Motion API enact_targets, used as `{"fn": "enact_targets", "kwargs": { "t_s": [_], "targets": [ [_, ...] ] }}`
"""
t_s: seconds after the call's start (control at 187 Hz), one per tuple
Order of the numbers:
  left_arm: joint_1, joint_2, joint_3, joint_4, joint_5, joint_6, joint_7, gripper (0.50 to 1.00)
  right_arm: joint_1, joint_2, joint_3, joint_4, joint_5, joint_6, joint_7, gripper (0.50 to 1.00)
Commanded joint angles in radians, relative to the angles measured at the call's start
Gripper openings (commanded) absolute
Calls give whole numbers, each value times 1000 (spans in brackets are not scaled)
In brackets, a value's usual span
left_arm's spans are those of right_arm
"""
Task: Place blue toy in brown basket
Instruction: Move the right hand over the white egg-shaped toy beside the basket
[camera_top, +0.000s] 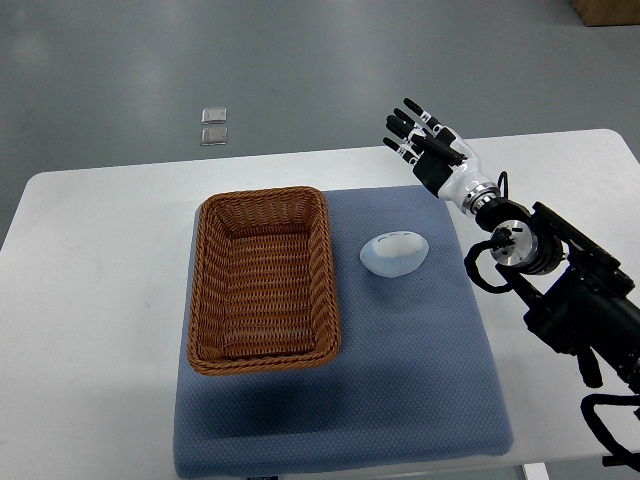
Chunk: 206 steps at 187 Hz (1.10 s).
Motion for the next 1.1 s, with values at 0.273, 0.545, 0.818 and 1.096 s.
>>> {"fn": "enact_targets", "kwargs": {
  "t_s": [0.273, 0.545, 0.818, 1.096],
  "targets": [
    [-2, 0, 3, 0, 1, -1, 0, 1000, 14, 0, -2, 2, -5, 15, -3, 905],
    [-2, 0, 3, -2, 1, -1, 0, 1000, 95, -111, -113, 55, -247, 90, -17, 905],
    [-6, 0, 3, -4, 4, -1, 0, 1000, 478, -356, -681, 123, -414, 202, -97, 905],
    [-6, 0, 3, -17, 4, -3, 0, 1000, 936, -419, -1305, 319, -448, 301, -222, 905]
  ]
}}
